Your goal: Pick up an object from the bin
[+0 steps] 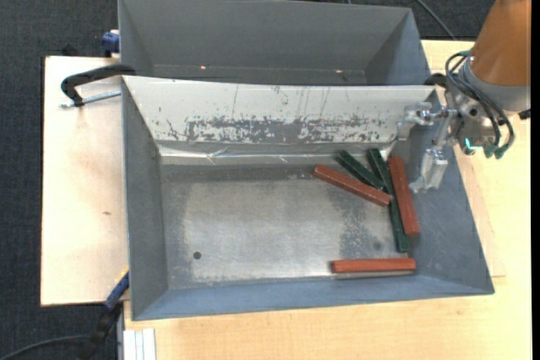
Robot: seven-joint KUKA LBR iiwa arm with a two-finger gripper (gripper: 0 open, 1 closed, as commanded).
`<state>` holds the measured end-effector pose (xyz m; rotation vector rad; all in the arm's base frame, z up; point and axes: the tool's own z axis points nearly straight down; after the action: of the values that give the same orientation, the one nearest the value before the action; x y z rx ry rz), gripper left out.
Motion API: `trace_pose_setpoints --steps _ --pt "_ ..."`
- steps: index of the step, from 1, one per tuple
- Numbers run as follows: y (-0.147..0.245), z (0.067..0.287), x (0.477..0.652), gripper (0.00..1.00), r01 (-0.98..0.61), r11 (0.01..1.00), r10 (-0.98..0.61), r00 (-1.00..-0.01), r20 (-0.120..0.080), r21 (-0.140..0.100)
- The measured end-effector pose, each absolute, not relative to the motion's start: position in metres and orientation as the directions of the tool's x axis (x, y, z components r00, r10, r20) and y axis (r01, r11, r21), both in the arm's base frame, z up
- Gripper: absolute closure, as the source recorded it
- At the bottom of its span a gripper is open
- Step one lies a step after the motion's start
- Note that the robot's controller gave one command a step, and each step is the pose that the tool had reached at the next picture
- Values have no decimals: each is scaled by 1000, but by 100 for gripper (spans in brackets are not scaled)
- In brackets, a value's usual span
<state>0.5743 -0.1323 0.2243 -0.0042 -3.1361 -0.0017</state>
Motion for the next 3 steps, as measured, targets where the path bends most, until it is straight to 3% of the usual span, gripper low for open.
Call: trace_pose_setpoints --steps 1,2,3 --pt "-105 71 580 0 -44 999 -44 -999 3 2" --pt "-106 78 583 100 -43 999 -43 -999 -9 -1" --pt "-116 179 555 100 -75 997 -75 -997 -13 -4"
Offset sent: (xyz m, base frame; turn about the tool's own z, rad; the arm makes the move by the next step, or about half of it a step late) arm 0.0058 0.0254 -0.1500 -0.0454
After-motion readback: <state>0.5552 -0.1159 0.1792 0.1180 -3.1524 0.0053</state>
